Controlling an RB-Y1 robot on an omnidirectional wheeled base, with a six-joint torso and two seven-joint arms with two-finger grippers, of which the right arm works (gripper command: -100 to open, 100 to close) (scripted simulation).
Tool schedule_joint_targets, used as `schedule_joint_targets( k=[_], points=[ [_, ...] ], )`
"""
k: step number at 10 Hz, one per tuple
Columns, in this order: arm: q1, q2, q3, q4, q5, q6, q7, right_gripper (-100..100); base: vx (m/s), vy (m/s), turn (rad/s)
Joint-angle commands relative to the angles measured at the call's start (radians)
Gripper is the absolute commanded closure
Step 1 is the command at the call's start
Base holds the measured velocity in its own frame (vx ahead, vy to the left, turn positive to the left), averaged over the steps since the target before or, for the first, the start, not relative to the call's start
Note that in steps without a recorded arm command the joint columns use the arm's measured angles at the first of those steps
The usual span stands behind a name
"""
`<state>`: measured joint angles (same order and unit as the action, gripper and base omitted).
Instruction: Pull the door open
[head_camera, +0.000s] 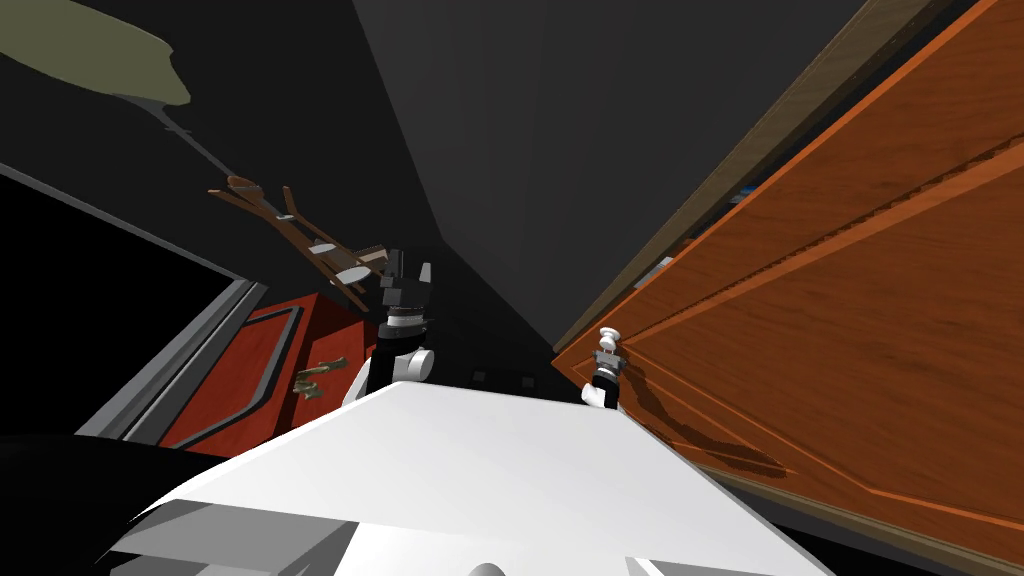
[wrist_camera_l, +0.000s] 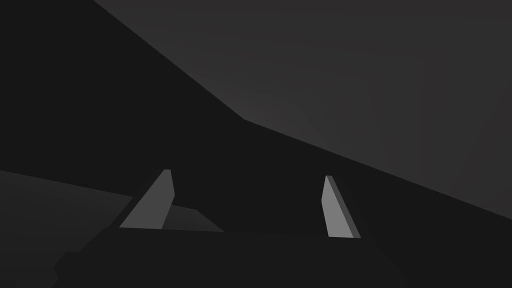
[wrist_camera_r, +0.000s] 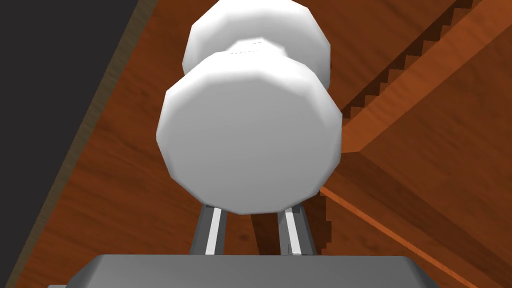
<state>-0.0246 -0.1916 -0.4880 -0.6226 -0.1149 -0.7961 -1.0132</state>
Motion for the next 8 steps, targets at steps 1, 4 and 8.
schedule_joint_targets(
  k=[1, 4, 8],
  points=[
    [-0.02, -0.008, -0.003, 0.007, -0.003, -0.022, -0.05, 100, -0.053, 0.002, 0.09],
    [-0.02, -0.008, -0.006, 0.007, -0.006, -0.021, -0.104, 100, -0.031, 0.001, 0.04],
    [-0.021, -0.008, -0.015, 0.008, -0.015, -0.019, -0.211, 100, -0.033, 0.003, 0.054]
  ],
)
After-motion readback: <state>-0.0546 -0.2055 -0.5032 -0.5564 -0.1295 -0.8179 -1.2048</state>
